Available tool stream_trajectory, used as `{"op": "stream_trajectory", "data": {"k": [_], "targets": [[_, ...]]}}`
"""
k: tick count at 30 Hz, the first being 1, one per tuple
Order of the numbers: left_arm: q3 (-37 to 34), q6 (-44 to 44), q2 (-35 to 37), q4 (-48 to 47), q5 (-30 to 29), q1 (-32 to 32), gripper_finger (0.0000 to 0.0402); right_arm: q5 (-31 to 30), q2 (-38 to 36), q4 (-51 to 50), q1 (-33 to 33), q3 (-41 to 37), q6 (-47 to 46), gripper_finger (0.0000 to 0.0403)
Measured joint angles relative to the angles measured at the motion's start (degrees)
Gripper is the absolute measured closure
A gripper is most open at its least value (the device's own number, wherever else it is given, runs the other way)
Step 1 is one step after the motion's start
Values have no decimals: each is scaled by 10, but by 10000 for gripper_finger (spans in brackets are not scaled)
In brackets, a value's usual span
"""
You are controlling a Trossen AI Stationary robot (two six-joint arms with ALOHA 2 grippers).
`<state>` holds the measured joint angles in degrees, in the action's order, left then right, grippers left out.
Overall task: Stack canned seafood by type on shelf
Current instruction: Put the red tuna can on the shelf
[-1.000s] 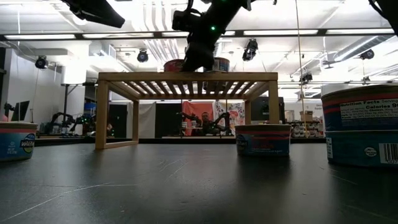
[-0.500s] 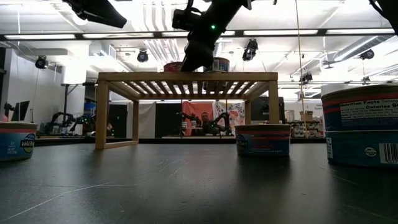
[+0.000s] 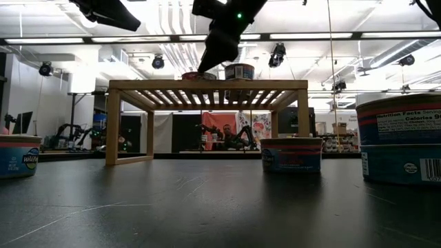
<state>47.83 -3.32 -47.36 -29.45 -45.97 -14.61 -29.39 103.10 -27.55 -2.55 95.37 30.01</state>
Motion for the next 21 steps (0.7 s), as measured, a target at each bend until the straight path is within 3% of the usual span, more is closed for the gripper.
{"op": "stream_trajectory", "data": {"k": [5,14,21], "targets": [[0,19,-13,6,33,0,130,38,-25,-63,16,0,-38,95],[0,118,-71,92,121,1,130,207,-107,-91,20,-44,-120,139],[0,160,-108,142,122,12,130,208,-186,5,40,-168,-133,192]]}}
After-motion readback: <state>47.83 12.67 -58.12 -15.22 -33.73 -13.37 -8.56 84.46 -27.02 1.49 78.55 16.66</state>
